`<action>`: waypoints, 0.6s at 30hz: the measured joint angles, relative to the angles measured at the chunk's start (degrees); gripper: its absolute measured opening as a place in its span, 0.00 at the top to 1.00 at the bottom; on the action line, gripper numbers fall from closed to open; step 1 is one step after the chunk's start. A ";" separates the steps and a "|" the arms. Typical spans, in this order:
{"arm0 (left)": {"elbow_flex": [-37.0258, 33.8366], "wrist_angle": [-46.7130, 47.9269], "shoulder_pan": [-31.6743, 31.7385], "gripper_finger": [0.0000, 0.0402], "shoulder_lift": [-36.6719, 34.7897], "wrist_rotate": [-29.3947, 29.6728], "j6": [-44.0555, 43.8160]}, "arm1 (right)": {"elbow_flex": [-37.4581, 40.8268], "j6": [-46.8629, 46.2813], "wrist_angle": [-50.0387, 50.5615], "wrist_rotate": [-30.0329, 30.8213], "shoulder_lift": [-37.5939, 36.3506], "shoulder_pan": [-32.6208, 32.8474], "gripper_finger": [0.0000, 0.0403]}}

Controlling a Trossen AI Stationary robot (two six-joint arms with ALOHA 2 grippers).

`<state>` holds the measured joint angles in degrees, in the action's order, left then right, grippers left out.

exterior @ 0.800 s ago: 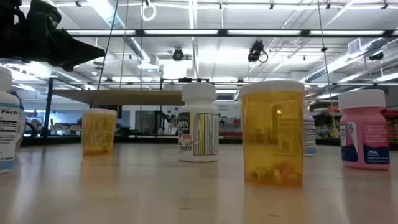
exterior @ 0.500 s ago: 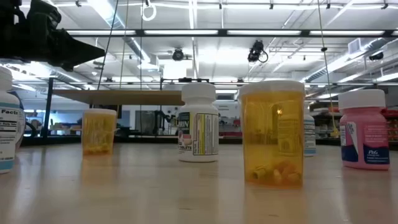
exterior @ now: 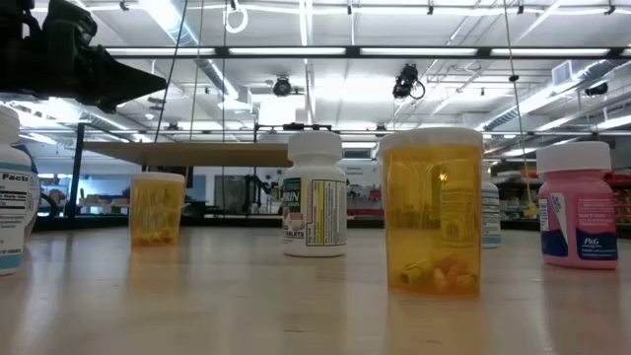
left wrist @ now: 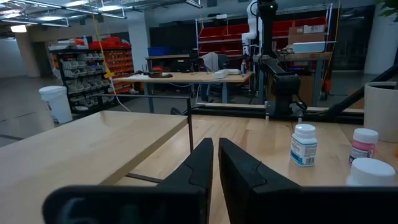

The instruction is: Pick and place medicine bottles onto shelf by color

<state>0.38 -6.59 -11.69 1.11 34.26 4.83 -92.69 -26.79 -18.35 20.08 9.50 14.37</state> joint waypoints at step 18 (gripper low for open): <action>0.00 -4.39 -0.01 0.92 0.02 -0.08 -4.67 | -0.01 0.00 0.00 0.00 0.00 0.01 0.97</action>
<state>0.38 -10.98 -11.70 1.13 34.18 0.16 -92.71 -26.79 -18.35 20.08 9.50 14.38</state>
